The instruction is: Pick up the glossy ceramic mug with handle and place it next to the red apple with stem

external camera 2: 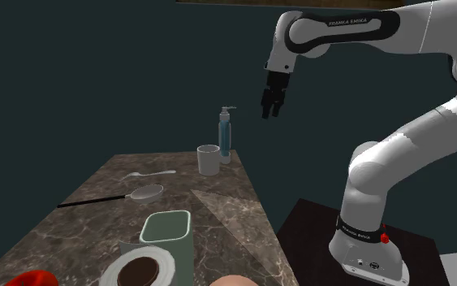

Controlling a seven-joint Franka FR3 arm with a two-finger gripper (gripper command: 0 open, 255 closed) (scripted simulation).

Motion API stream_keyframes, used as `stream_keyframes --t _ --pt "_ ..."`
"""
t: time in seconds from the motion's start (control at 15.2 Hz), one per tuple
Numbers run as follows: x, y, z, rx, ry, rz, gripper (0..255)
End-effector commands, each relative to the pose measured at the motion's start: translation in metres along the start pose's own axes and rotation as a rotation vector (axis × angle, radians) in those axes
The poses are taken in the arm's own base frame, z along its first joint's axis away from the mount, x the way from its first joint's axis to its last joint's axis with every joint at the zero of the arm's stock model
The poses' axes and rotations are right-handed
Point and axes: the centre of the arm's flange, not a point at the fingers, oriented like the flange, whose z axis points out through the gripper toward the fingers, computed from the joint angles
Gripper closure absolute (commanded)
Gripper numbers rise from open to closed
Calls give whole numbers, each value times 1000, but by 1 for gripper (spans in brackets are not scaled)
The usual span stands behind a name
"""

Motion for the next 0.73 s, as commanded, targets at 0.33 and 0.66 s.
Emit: stream_keyframes --t 0.33,0.66 --pt "44 -46 31 -26 -23 -3 0" --pt "87 -91 64 -52 -46 -6 0"
